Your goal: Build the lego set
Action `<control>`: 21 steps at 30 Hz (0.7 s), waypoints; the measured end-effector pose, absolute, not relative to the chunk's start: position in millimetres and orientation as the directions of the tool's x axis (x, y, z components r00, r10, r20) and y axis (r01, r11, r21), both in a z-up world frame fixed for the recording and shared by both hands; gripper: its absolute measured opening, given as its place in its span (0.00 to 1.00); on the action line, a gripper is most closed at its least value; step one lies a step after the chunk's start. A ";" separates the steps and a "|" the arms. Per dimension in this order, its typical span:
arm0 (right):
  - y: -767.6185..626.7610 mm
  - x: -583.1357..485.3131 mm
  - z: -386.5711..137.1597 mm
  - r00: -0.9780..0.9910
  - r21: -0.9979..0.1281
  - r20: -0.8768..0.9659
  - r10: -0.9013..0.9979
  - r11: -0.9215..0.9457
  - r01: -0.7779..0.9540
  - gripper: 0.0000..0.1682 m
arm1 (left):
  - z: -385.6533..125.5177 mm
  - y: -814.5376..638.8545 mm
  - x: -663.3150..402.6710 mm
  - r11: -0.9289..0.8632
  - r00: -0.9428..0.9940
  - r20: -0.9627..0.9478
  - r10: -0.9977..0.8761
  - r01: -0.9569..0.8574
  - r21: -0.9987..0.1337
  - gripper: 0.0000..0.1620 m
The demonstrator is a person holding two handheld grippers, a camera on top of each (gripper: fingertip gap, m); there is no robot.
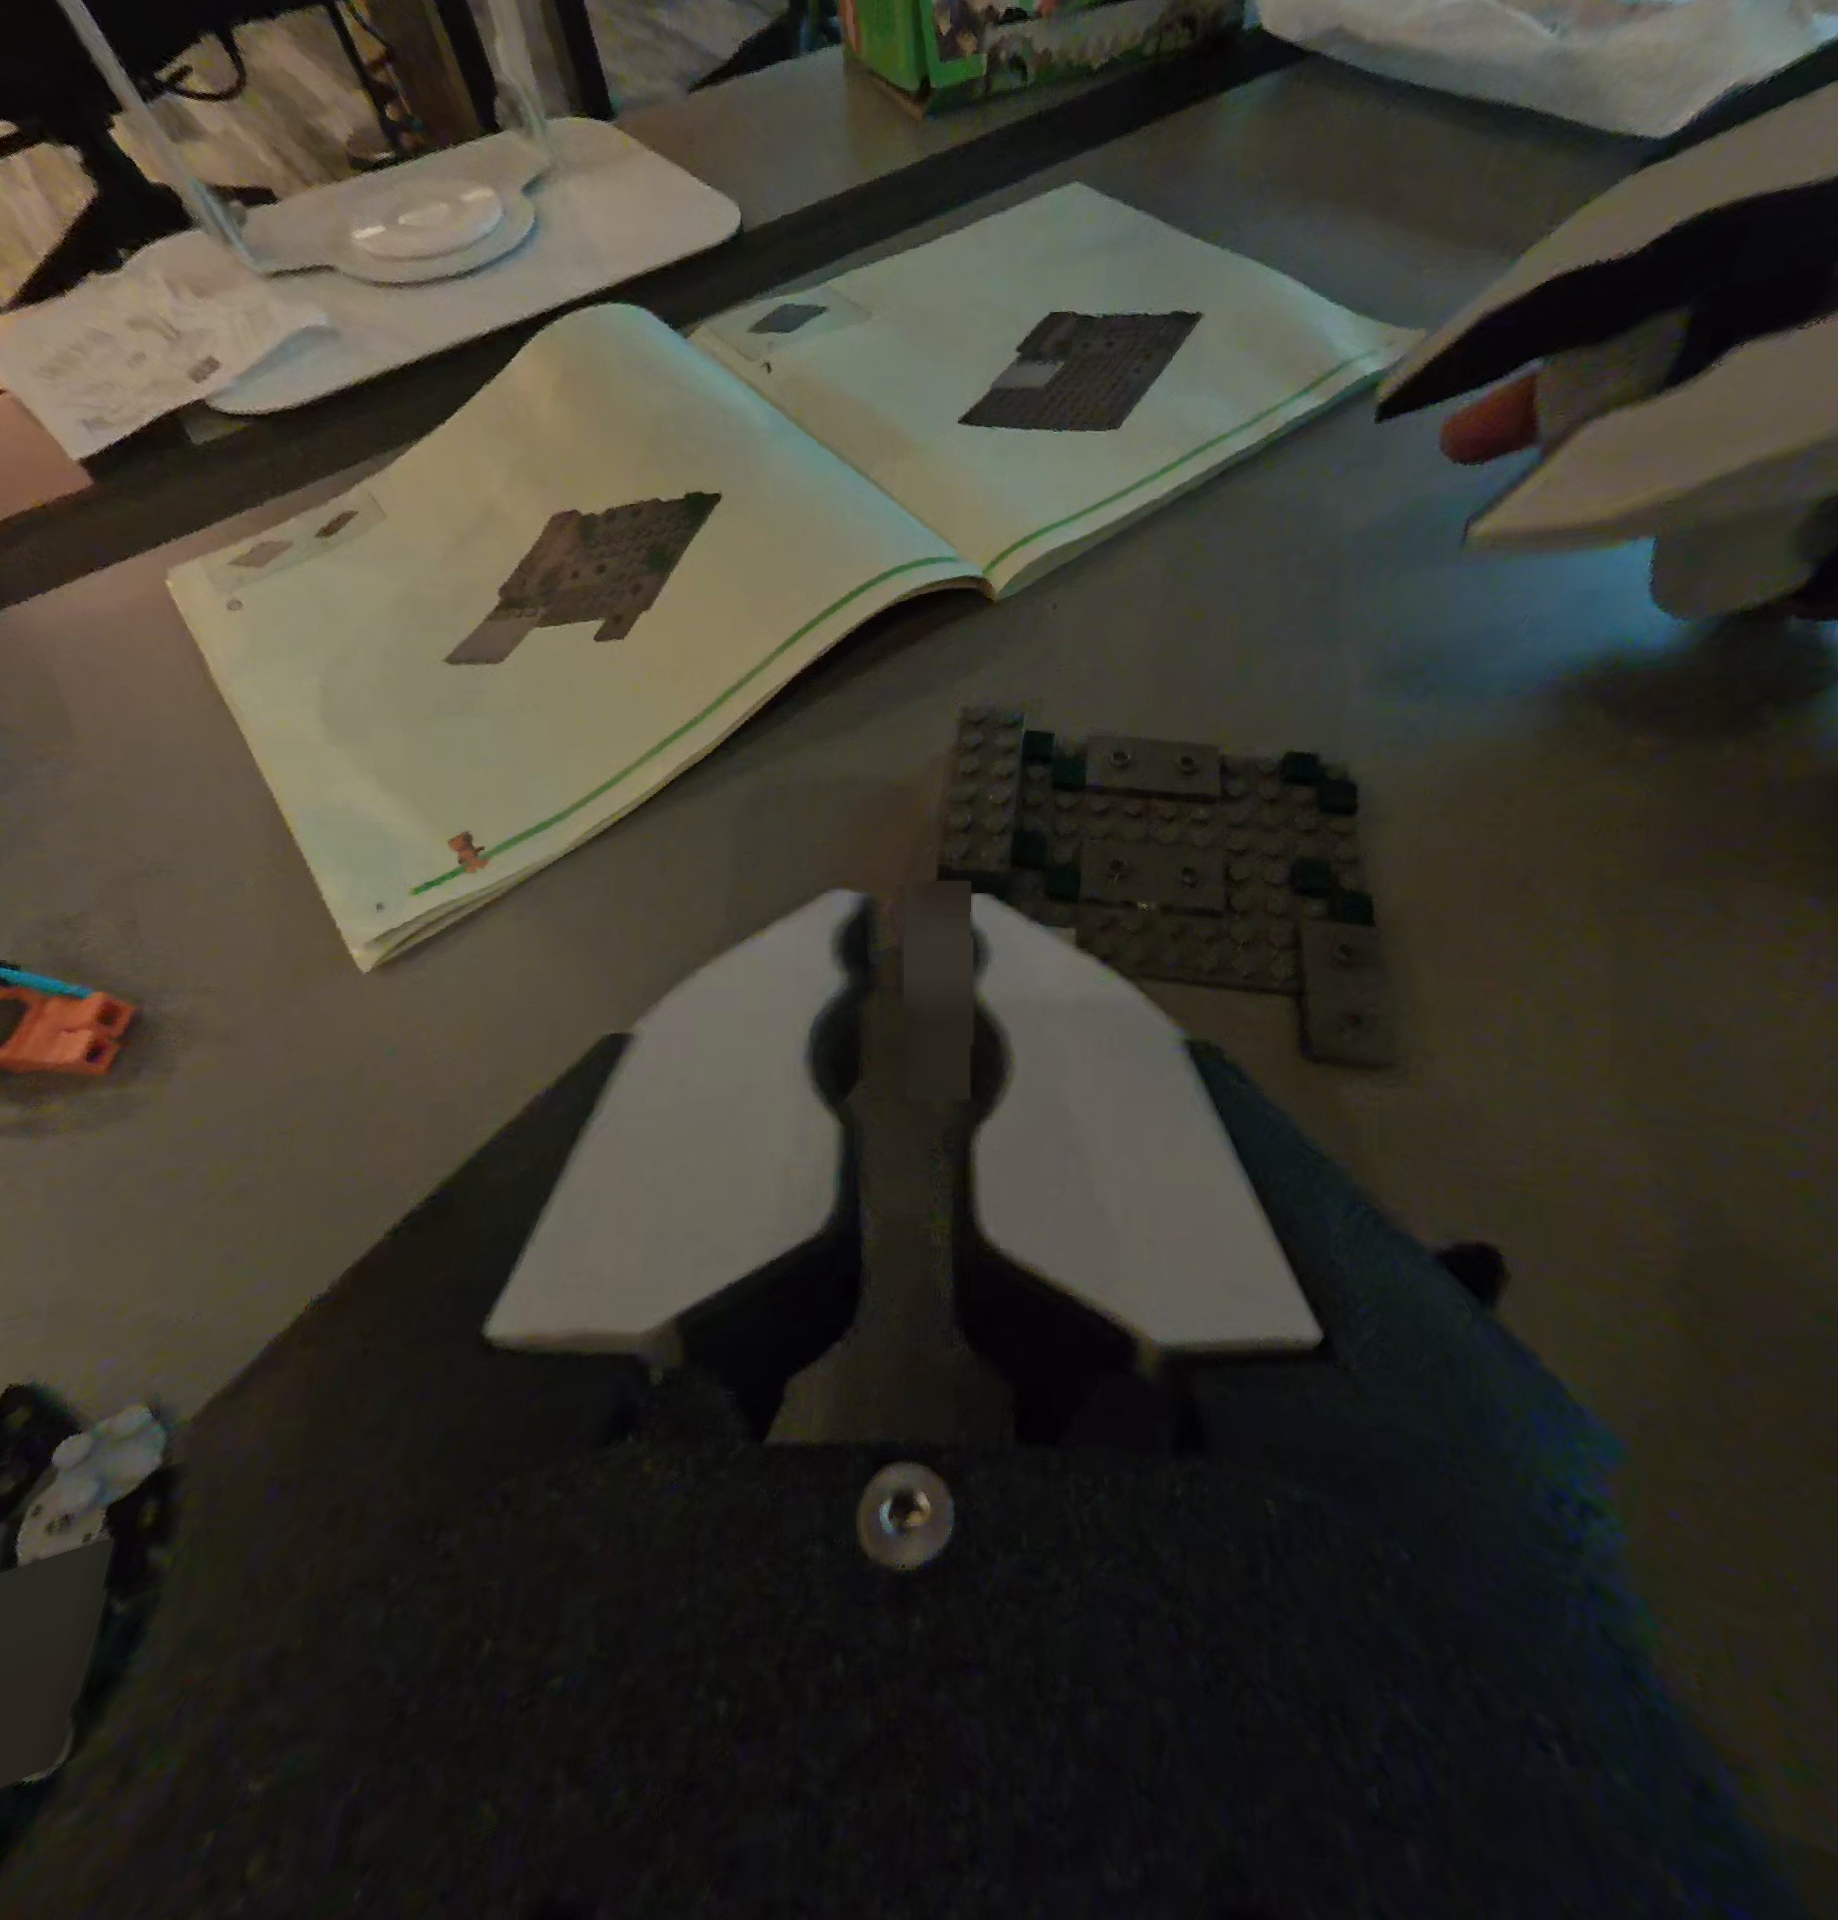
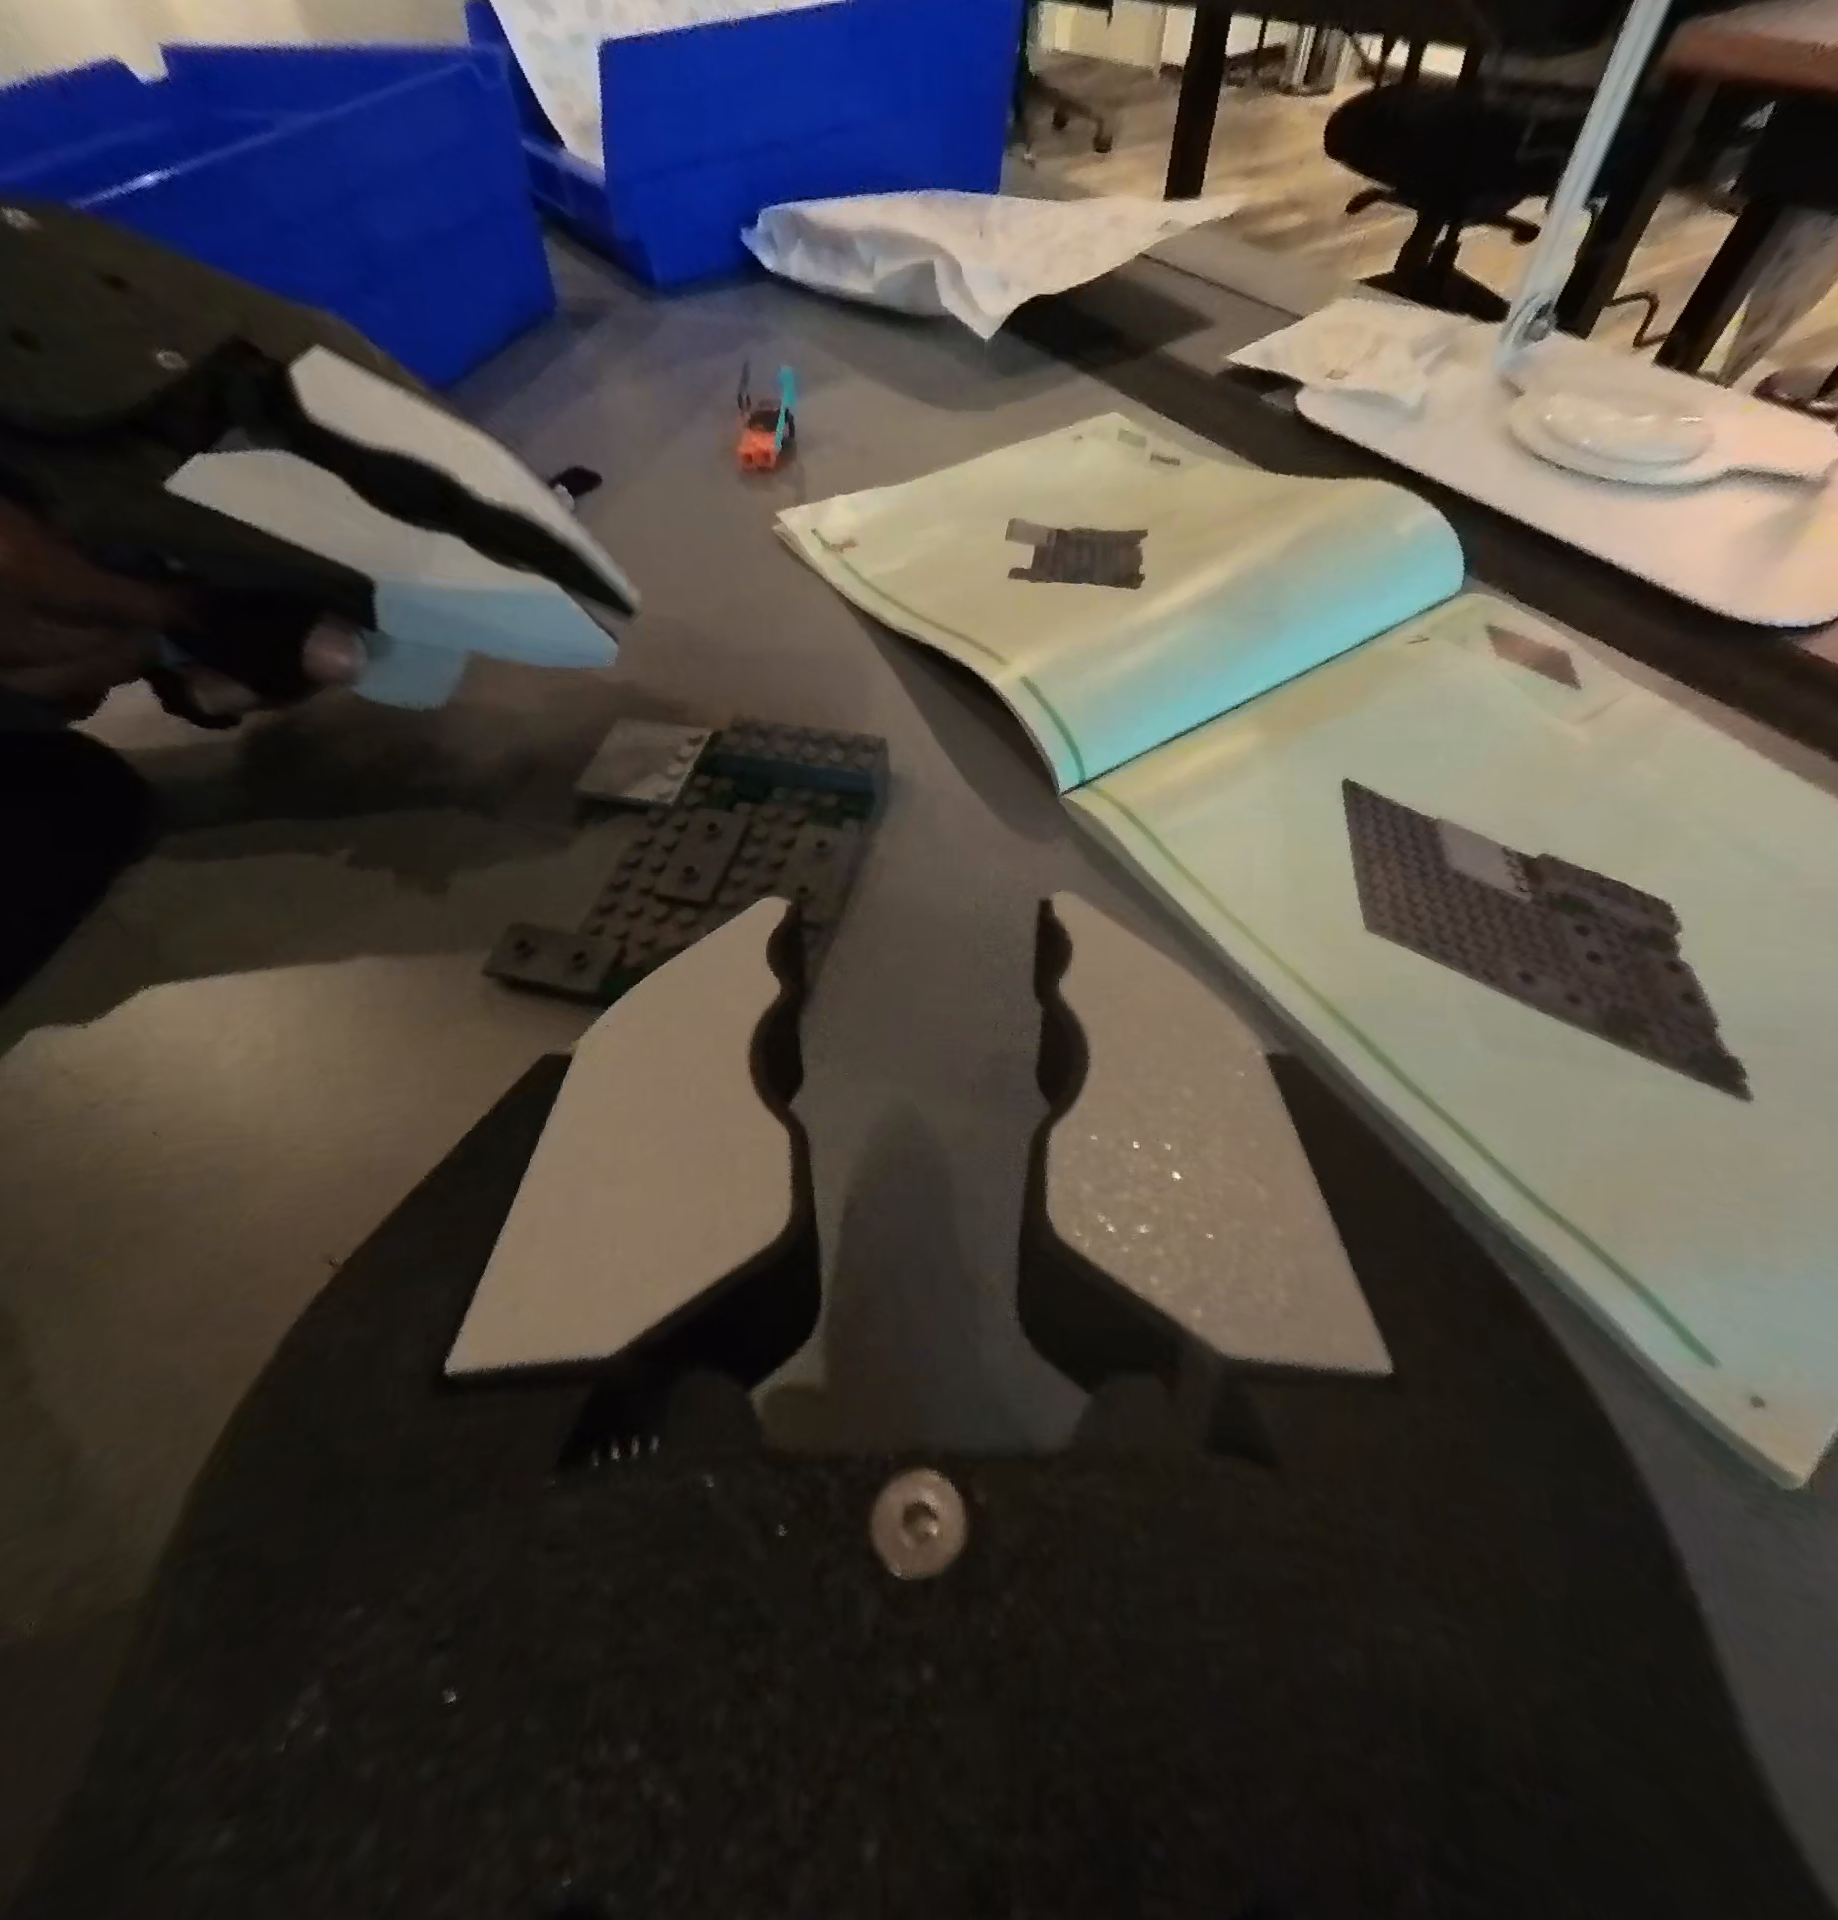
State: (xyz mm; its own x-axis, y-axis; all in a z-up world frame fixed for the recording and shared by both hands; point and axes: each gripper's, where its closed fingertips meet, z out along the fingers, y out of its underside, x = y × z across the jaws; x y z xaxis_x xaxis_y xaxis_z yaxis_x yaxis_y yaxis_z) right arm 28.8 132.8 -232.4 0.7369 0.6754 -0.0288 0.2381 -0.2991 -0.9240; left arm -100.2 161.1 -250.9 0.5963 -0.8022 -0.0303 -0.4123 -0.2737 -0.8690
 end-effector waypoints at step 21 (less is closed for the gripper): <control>122.9 36.0 -217.9 0.733 -0.939 0.055 0.678 -0.214 0.269 0.05 | -252.0 145.6 -57.0 -0.216 0.571 -0.114 -0.813 -0.477 -0.852 0.00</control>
State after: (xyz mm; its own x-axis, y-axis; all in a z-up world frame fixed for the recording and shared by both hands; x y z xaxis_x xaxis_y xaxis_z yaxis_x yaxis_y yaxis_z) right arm 36.0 122.9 -217.9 0.7325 0.6785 0.0554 0.2691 -0.2139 -0.9390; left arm -57.0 145.6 -252.0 0.5714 -0.8127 -0.1142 -0.4773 -0.2159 -0.8518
